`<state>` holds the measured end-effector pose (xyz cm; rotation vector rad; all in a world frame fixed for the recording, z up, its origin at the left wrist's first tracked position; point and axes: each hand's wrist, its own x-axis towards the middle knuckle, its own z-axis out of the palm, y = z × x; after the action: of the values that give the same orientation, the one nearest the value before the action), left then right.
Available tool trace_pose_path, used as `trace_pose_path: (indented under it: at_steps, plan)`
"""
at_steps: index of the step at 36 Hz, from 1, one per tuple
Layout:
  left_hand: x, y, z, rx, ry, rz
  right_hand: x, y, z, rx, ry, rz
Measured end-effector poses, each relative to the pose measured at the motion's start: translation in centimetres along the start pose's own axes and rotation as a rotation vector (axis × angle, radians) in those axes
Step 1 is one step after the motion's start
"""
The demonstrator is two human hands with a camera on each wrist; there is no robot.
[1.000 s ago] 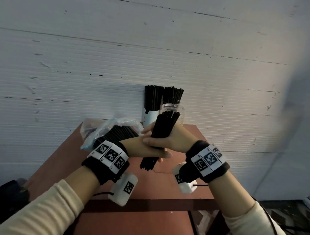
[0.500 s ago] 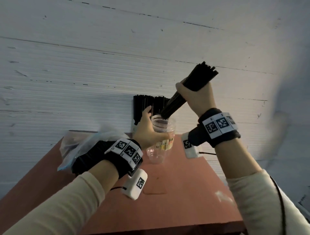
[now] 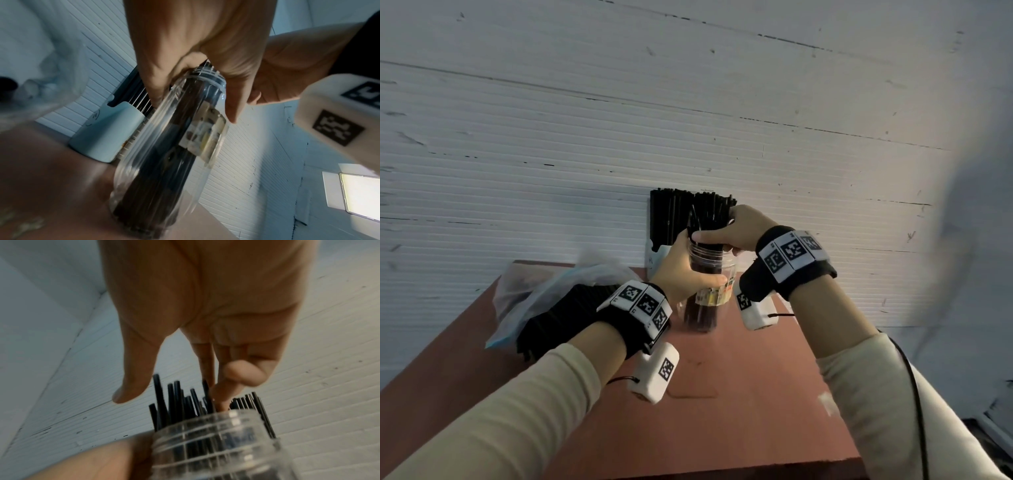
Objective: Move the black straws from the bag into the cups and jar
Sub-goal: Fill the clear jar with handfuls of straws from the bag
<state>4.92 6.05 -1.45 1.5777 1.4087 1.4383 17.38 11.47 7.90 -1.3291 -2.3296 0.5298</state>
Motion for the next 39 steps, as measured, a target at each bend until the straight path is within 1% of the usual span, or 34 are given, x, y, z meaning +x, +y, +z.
trace_pose_path:
  at_steps: [4, 6, 8, 10, 11, 13, 15, 16, 19, 20, 22, 24, 26, 27, 29, 31, 34, 36, 38, 39]
  plan:
    - [0.0, 0.1, 0.0, 0.023, 0.001, -0.037, -1.3, -0.5, -0.5, -0.045, 0.036, -0.021]
    - [-0.1, 0.2, -0.2, 0.017, -0.024, -0.06, -1.9, -0.7, -0.8, -0.092, 0.083, -0.053]
    - [-0.6, 0.6, -0.8, 0.096, -0.028, -0.083, -2.7, -0.9, -0.7, -0.094, 0.186, -0.095]
    - [-1.2, 0.9, -1.6, 0.233, 0.029, -0.099, -3.4, -1.3, -0.3, -0.043, 0.332, -0.174]
    - [-1.6, 0.9, -2.2, 0.281, 0.072, -0.082, -3.7, -1.7, 0.0, -0.01, 0.406, -0.227]
    - [-2.6, 1.2, -3.7, 0.333, 0.148, -0.005, -4.4, -2.6, 0.9, 0.037, 0.516, -0.34]
    - [-3.6, 1.6, -5.6, 0.402, 0.178, 0.067, -4.9, -3.6, 2.1, 0.069, 0.563, -0.437]
    - [-4.3, 2.0, -6.6, 0.436, 0.182, 0.078, -5.1, -4.0, 2.8, 0.087, 0.563, -0.478]
    - [-6.0, 3.0, -9.8, 0.474, 0.206, 0.059, -5.9, -5.5, 5.5, 0.151, 0.483, -0.569]
    - [-6.5, 3.1, -10.9, 0.482, 0.22, 0.046, -6.0, -5.9, 6.5, 0.167, 0.427, -0.577]
    - [-7.3, 2.8, -12.9, 0.545, 0.228, 0.023, -6.2, -6.7, 8.6, 0.162, 0.278, -0.545]
    - [-8.1, 2.2, -14.8, 0.644, 0.18, -0.015, -6.1, -7.3, 10.6, 0.112, 0.093, -0.47]
    - [-8.6, 1.4, -16.4, 0.695, 0.091, -0.111, -6.1, -8.1, 12.3, -0.004, -0.087, -0.406]
    - [-8.9, 0.9, -17.0, 0.698, 0.044, -0.152, -6.2, -8.6, 13.0, -0.087, -0.162, -0.392]
    - [-9.5, 0.3, -17.8, 0.707, -0.033, -0.21, -6.3, -9.5, 14.3, -0.219, -0.263, -0.384]
    - [-10.0, -0.1, -18.2, 0.705, -0.081, -0.238, -6.2, -10.0, 15.2, -0.262, -0.319, -0.364]
    - [-10.4, -0.5, -18.3, 0.668, -0.101, -0.219, -5.9, -10.7, 16.1, -0.3, -0.362, -0.348]
    - [-10.3, -0.7, -18.4, 0.675, -0.066, -0.196, -5.7, -11.2, 16.5, -0.316, -0.37, -0.346]
    - [-10.2, -0.9, -18.5, 0.7, 0.002, -0.191, -5.4, -11.4, 17.1, -0.308, -0.376, -0.328]
    - [-10.1, -1.0, -18.6, 0.697, 0.025, -0.19, -5.3, -11.6, 17.3, -0.307, -0.359, -0.323]
